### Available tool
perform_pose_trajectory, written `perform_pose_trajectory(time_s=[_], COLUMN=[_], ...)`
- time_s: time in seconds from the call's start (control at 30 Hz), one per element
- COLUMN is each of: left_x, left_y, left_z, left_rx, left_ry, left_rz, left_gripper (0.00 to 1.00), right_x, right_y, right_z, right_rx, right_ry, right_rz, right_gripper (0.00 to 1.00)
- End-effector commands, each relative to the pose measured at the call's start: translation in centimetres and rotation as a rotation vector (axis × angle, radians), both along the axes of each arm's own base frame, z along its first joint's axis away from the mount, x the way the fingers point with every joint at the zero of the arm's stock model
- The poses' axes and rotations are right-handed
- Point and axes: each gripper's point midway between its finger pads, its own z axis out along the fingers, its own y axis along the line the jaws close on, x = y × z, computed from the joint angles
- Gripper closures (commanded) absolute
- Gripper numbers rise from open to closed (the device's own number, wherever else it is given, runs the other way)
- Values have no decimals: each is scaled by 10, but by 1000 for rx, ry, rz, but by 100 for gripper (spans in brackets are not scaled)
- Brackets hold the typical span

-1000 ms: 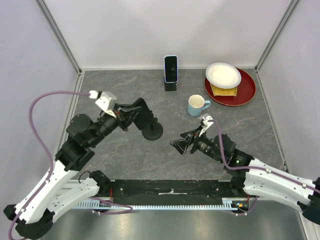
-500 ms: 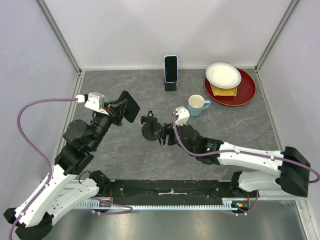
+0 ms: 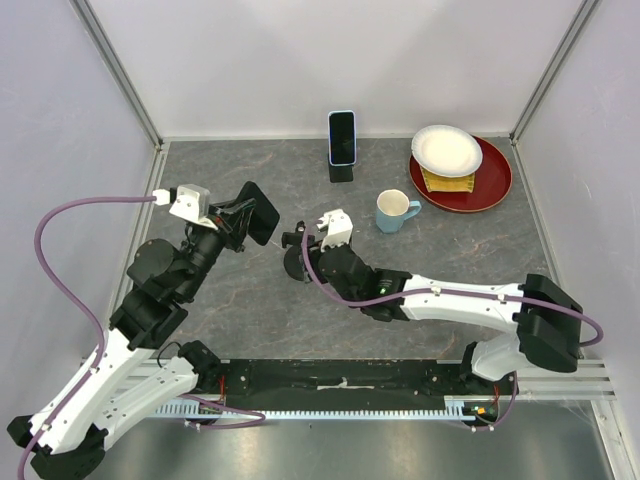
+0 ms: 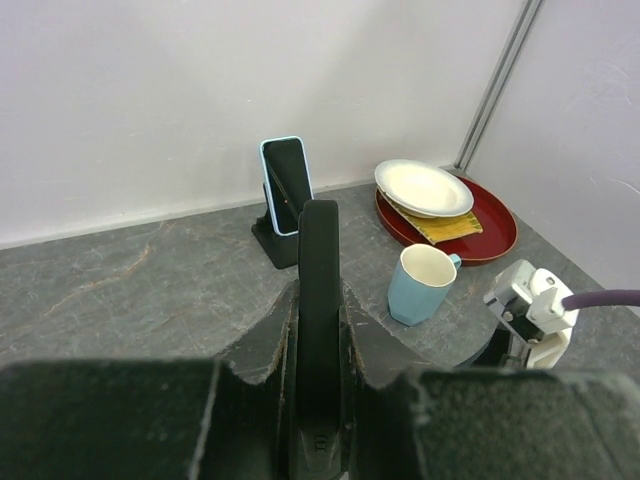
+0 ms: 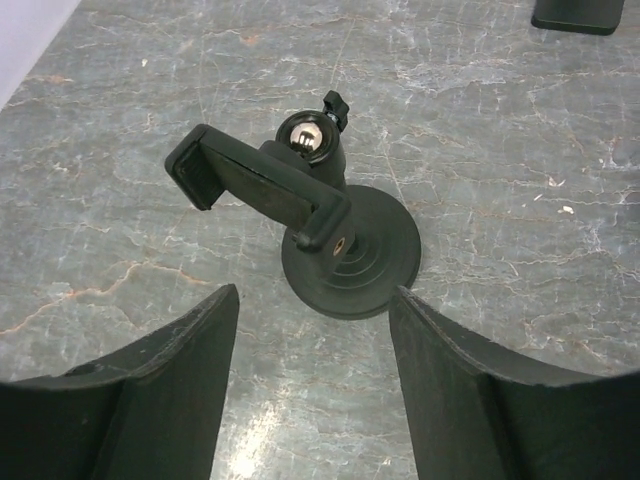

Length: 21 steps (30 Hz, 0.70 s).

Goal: Place the phone on the phone stand

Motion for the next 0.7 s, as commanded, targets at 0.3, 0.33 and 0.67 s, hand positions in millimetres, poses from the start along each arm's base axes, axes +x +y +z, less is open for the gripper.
perform_pose_trajectory(time_s=[0.3, 0.33, 0.67], left_x=[-1, -1, -2], left_y=[0, 0, -4], left_z=[34, 34, 33], left_rx=[-79, -79, -72], left_ry=[-97, -97, -95], left_rz=[-6, -6, -29], left_gripper=[98, 98, 98], right_x=[23, 24, 33], right_y=[-3, -4, -22], right_z=[7, 6, 5], right_rx=[-64, -69, -84], right_ry=[-68, -67, -71], right_rz=[-98, -102, -139], right_gripper=[39, 40, 44])
